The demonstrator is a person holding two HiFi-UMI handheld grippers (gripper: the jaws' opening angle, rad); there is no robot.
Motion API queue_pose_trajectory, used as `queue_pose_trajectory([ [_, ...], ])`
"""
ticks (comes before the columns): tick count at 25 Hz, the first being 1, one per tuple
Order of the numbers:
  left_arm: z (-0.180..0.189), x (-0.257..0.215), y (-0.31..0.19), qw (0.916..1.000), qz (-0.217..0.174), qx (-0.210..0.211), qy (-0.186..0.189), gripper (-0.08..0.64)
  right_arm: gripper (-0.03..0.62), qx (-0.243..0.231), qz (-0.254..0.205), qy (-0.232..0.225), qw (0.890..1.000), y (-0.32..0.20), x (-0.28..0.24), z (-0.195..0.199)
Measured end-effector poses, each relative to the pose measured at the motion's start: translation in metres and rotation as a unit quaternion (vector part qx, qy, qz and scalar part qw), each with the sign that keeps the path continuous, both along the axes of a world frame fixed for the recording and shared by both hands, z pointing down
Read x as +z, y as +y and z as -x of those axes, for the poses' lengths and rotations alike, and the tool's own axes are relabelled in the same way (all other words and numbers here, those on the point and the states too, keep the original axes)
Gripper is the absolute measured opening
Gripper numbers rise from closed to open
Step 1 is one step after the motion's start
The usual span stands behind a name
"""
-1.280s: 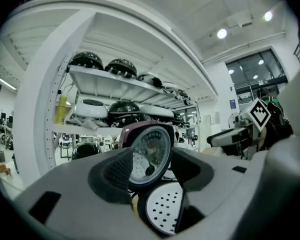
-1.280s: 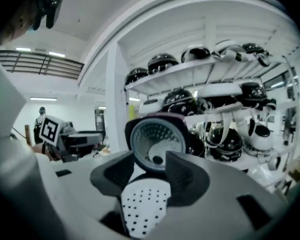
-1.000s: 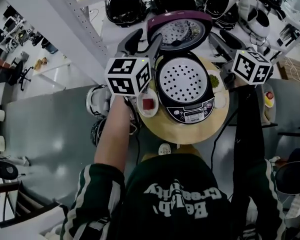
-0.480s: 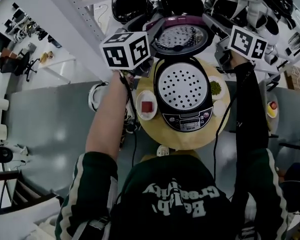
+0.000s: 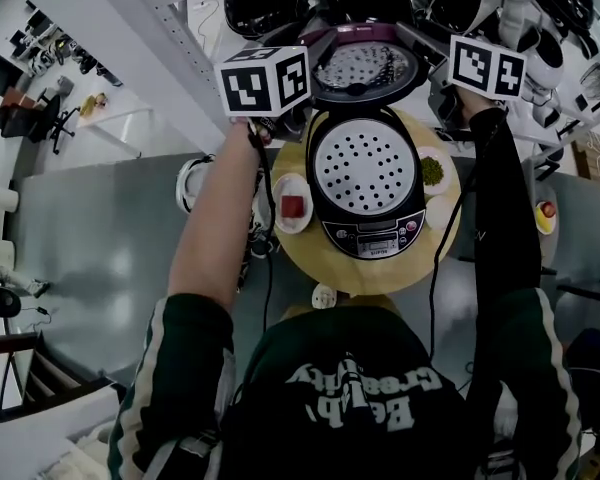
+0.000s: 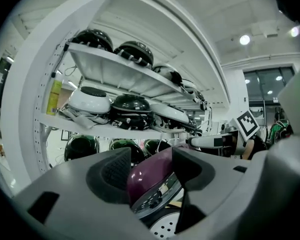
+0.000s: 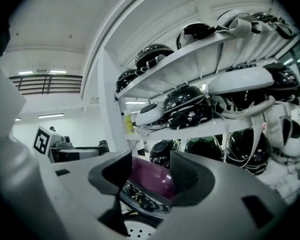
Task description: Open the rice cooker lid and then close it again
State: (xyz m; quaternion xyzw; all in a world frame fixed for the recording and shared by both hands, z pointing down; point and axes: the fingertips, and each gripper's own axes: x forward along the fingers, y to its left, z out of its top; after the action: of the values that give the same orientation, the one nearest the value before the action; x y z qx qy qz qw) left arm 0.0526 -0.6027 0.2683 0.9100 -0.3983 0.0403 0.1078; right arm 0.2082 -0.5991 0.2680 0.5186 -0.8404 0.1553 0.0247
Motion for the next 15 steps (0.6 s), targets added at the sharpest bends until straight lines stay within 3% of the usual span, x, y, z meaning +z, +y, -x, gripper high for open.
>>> queue_pose_trajectory([
  [7,0.004,0.004,0.026,0.9999,0.007,0.012,0.007,0.242,0.232,0.008,0.000,0.010,1.000,0.027,0.004,0.003],
  [15,0.007,0.018,0.092,0.9986,0.007,0.052,0.001,0.241,0.233,0.009,0.012,0.025,1.000,0.090,0.020,0.008],
])
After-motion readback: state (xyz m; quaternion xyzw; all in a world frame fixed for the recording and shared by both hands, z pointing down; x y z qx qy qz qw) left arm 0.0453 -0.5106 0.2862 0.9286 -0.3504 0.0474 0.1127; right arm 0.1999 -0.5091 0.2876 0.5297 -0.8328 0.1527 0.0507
